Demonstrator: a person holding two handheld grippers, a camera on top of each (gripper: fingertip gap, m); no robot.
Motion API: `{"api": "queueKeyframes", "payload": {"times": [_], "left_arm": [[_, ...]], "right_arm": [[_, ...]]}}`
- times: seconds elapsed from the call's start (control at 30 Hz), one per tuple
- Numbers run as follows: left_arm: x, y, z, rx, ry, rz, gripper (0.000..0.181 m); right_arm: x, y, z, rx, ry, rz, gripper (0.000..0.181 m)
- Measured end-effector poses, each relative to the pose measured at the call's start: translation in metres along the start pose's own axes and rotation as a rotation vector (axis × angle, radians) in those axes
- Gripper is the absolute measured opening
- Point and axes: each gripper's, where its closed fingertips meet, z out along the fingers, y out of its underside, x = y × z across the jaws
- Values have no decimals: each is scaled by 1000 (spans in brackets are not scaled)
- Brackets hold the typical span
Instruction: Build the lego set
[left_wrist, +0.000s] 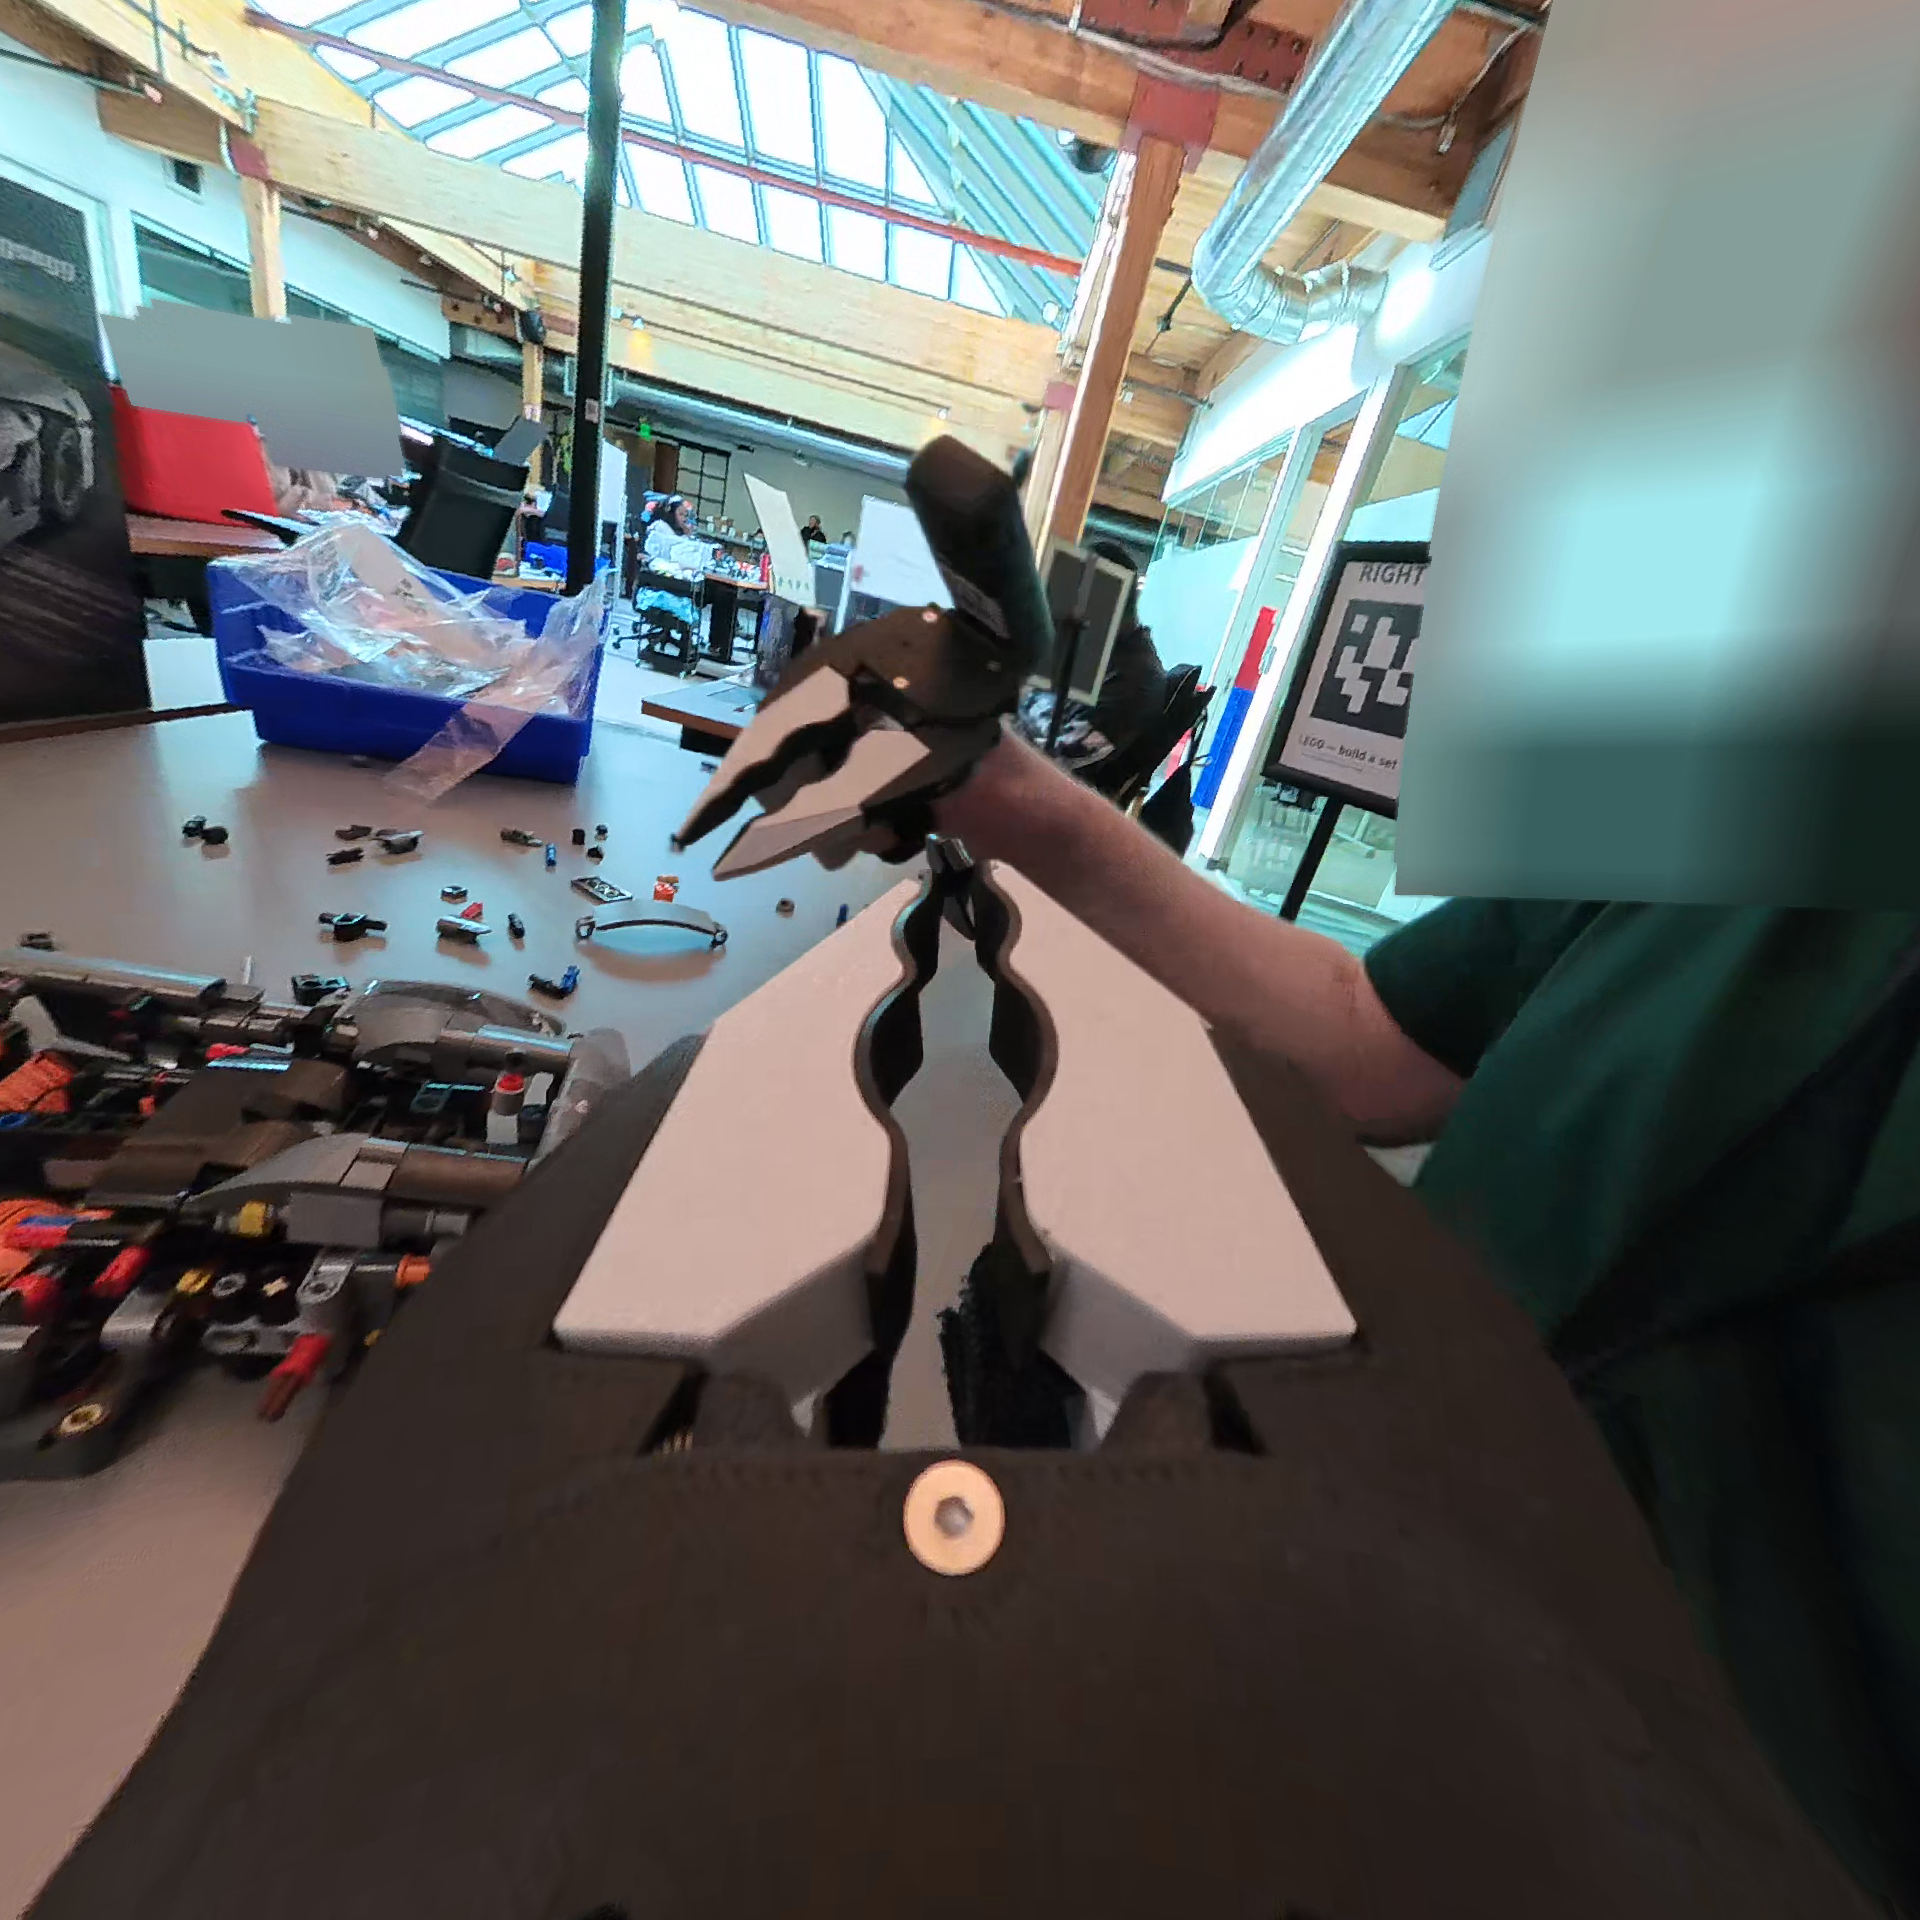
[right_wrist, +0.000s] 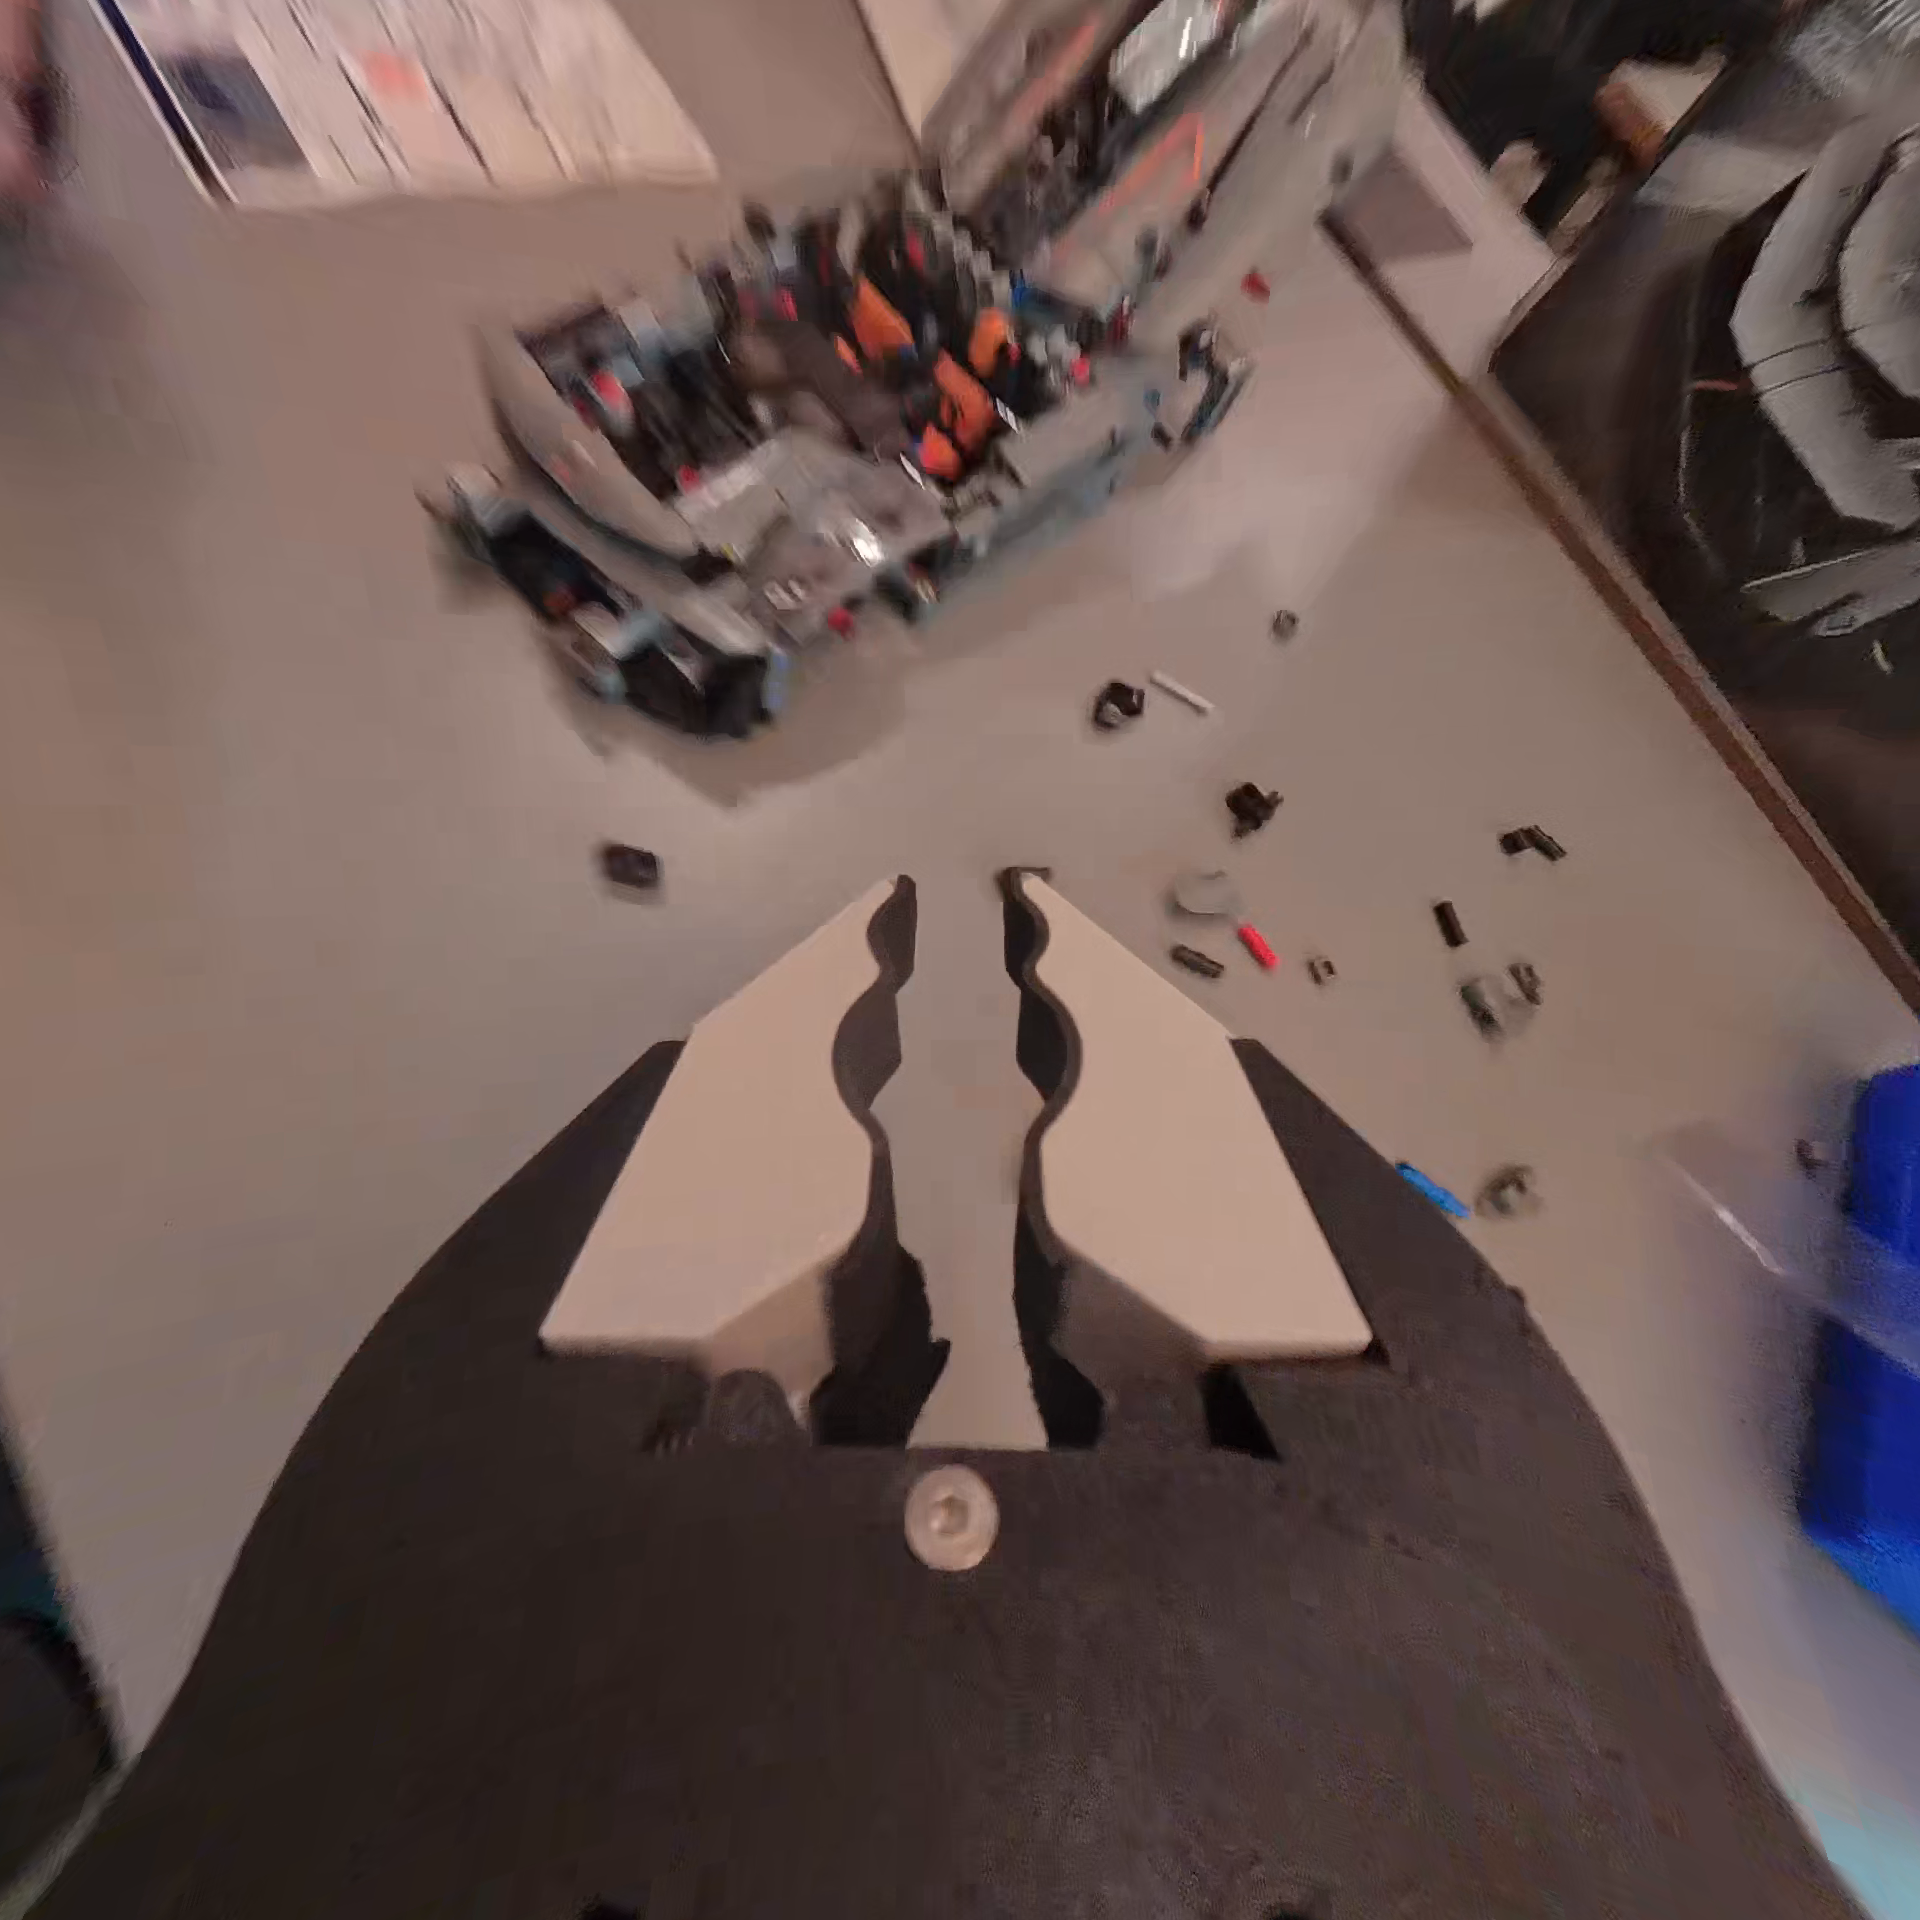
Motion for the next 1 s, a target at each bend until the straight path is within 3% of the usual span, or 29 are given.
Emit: {"api": "queueKeyframes", "payload": {"times": [0.1,0.27,0.6,0.73,0.87,1.0], "left_arm": [[-3,7,-2,-24,-22,8,4],[-6,7,-2,-32,-26,4,4],[-7,6,0,-39,-27,8,4],[-14,14,1,-80,-73,18,4],[-18,23,5,-137,-108,47,4],[-22,32,9,-200,-149,92,4]], "right_arm": [[9,18,28,-102,-129,-23,15],[20,42,60,-227,-211,-92,14],[17,43,64,-213,-282,-74,2],[-9,4,44,-104,-260,-165,2],[-68,-55,21,64,-263,-315,1],[-102,-85,13,161,-256,-400,1]]}}
